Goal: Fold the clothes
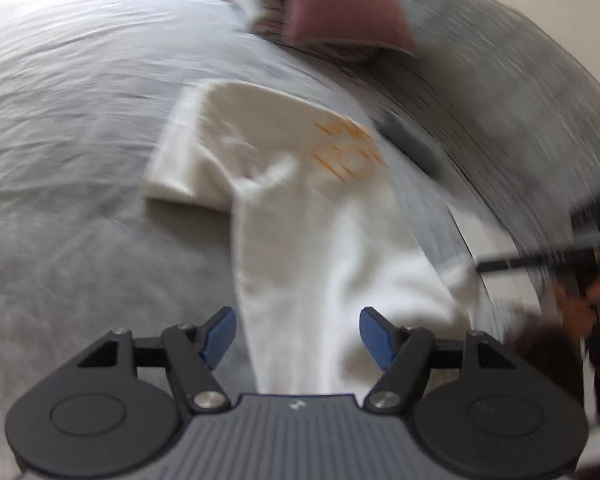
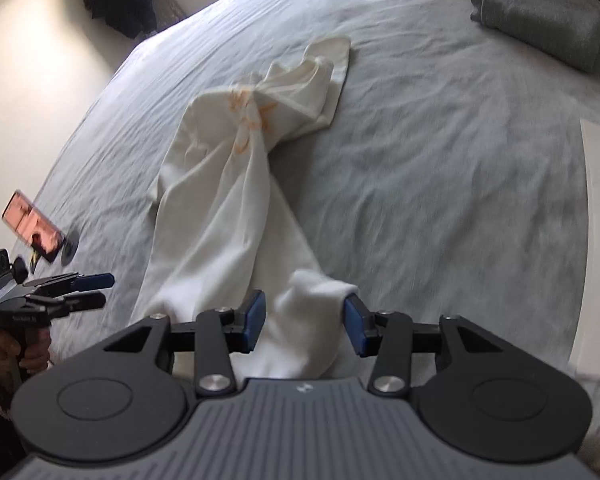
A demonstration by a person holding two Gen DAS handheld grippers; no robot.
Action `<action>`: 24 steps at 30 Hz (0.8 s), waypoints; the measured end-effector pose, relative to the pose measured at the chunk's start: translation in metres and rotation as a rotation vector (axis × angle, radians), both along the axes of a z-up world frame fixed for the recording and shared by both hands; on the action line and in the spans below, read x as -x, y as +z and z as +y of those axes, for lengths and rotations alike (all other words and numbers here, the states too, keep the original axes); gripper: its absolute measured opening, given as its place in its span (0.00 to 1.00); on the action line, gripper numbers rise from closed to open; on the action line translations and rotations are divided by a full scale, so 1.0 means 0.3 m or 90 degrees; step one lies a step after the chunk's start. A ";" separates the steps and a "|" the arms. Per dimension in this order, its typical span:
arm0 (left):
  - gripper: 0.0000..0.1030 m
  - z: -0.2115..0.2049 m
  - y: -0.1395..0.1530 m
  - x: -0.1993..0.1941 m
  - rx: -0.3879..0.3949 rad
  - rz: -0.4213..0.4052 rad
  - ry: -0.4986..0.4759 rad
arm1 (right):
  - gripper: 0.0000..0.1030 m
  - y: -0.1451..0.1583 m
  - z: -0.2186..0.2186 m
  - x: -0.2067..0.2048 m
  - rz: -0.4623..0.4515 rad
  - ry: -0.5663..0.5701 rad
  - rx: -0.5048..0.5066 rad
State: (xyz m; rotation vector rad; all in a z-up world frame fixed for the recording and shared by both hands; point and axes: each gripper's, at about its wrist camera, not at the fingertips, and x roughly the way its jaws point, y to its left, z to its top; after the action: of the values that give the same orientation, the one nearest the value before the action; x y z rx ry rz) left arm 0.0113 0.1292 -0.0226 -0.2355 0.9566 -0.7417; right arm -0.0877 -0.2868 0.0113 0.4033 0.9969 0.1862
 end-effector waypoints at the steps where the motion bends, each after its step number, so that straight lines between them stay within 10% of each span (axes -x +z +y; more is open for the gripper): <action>1: 0.67 0.001 0.000 -0.031 -0.003 0.006 0.018 | 0.46 0.002 -0.009 -0.021 -0.003 -0.004 0.000; 24: 0.58 -0.156 -0.116 -0.326 -0.098 -0.025 0.153 | 0.46 -0.215 -0.039 -0.525 -0.088 -0.115 -0.072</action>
State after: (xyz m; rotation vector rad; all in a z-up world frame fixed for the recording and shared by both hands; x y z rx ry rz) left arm 0.1091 0.0824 -0.0574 -0.1966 0.9240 -0.4487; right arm 0.0698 -0.2985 -0.0532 0.5744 0.8116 0.1060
